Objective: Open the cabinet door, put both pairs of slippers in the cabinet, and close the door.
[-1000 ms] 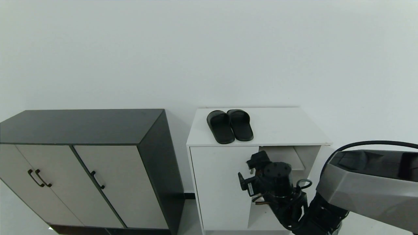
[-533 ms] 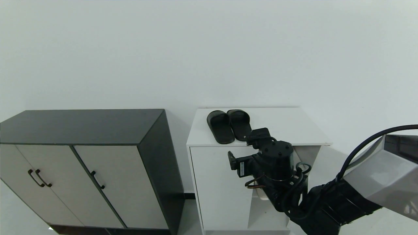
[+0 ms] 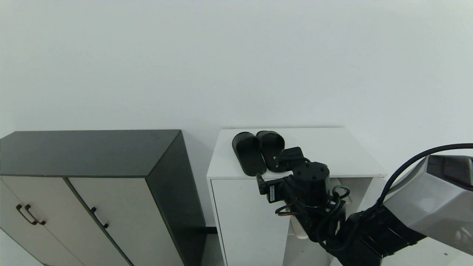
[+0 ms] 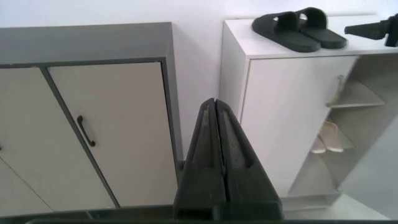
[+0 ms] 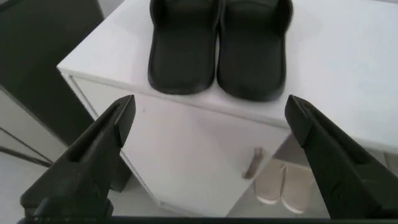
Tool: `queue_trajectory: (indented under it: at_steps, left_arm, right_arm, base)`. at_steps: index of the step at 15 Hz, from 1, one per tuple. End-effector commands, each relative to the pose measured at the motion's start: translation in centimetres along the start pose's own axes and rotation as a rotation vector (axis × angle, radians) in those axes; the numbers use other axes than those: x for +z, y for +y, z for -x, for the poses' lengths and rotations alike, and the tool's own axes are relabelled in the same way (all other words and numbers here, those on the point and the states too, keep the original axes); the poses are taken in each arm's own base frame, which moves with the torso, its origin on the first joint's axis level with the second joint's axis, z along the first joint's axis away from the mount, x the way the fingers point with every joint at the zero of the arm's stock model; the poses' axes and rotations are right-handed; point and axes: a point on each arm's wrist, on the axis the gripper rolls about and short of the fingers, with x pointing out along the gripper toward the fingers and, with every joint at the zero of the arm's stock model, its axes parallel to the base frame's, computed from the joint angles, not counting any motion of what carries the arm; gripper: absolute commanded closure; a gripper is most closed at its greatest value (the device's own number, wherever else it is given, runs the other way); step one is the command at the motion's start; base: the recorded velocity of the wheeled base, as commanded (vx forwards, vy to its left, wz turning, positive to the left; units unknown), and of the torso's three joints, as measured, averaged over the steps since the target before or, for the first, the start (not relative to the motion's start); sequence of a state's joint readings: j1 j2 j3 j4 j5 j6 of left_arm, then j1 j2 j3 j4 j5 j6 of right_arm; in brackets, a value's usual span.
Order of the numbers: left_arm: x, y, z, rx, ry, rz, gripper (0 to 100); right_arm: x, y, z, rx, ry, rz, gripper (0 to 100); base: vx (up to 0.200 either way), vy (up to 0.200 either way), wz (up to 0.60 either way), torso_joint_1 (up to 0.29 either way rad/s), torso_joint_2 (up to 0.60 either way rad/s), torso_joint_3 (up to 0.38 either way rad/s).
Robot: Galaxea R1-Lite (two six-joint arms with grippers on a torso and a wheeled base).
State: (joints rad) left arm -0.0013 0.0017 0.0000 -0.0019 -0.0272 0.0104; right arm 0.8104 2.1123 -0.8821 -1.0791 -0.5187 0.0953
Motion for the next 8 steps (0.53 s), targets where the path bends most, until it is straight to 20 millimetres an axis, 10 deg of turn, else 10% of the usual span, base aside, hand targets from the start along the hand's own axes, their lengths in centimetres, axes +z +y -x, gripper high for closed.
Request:
queue_trajectory:
  at_steps: [1, 8]
  left_arm:
    - [0.0, 0.0, 0.0, -0.001, 0.000, 0.000, 100]
    - [0.0, 0.0, 0.0, -0.001, -0.001, 0.001, 100]
  right_arm:
    - [-0.4, 0.0, -0.2, -0.001, 0.009, 0.005, 0]
    - [-1.8, 0.3, -0.8, 0.001, 0.009, 0.025, 0]
  base:
    - [0.200, 0.000, 0.00, 0.002, 0.00, 0.002]
    - [0.143, 0.000, 0.00, 0.002, 0.00, 0.002]
